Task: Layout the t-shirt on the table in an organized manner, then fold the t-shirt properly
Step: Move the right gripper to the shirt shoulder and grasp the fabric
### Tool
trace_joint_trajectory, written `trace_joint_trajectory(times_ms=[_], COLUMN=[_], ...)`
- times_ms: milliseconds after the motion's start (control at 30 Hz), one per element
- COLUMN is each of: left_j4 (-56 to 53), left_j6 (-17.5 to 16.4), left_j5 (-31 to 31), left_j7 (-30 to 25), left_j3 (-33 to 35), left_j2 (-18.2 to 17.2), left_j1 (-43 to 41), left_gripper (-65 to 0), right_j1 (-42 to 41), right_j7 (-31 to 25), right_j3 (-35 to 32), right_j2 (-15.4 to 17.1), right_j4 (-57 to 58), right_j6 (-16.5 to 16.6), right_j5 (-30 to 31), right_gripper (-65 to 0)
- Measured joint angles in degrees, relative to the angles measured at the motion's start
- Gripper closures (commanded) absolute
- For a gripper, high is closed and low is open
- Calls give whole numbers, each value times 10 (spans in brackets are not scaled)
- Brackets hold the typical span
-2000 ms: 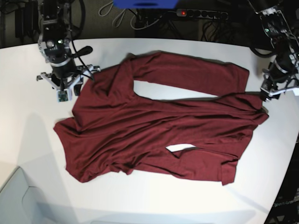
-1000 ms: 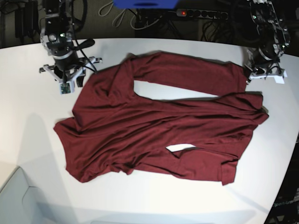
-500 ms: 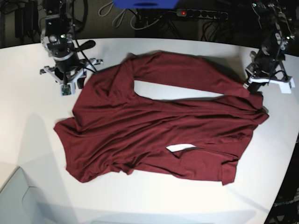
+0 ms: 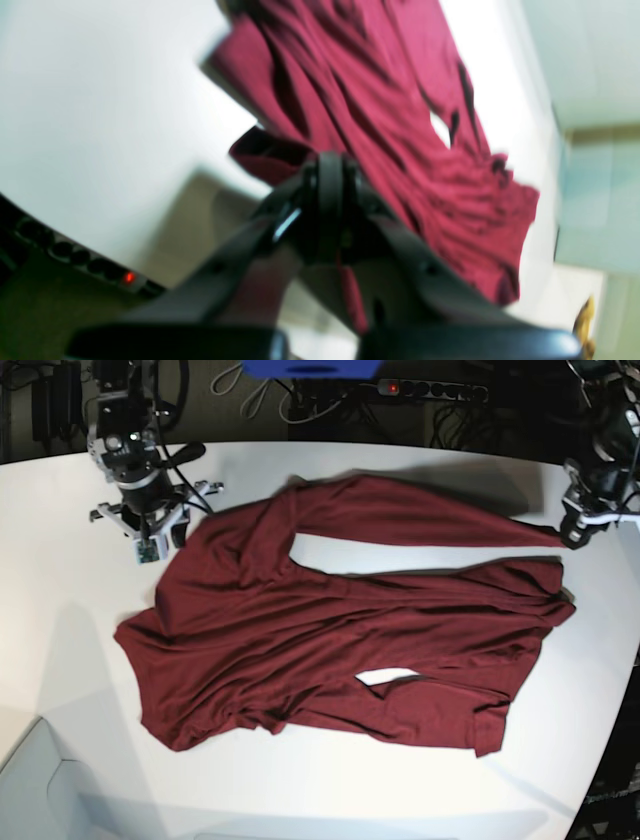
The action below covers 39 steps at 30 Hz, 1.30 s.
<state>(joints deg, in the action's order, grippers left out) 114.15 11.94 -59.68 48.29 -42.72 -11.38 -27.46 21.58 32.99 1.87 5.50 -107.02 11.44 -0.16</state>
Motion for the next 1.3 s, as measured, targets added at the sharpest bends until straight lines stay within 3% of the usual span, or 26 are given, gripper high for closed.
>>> trace_joint_trajectory(times_ms=[100, 167, 267, 533, 600, 800, 933, 1300], left_j4=[0, 0, 0, -8, -8, -8, -16, -20], left_j6=[0, 0, 0, 0, 0, 0, 0, 1], left_j5=[0, -2, -3, -4, -5, -5, -5, 5], left_j7=[23, 58, 74, 85, 85, 85, 85, 85], left_j3=[-22, -27, -29, -29, -29, -29, -29, -26], left_j2=[0, 2, 6, 7, 7, 7, 7, 14], left_j1=[0, 7, 27, 26, 26, 24, 24, 26], left_gripper=[0, 0, 0, 0, 0, 0, 0, 0], right_j1=[2, 4, 6, 13, 8, -9, -45, -41], right_j7=[2, 2, 3, 2, 1, 41, 67, 64], right_j3=[-2, -3, -31, -152, -164, -168, -169, -173], right_j2=[-22, -41, -56, -48, -48, -63, -68, -68], right_j4=[0, -1, -1, 2, 3, 28, 57, 61], right_j6=[45, 57, 57, 57, 57, 57, 57, 57], right_j5=[2, 2, 0, 0, 0, -4, -5, -5], right_gripper=[-140, -142, -143, -145, -172, -331, -335, -323])
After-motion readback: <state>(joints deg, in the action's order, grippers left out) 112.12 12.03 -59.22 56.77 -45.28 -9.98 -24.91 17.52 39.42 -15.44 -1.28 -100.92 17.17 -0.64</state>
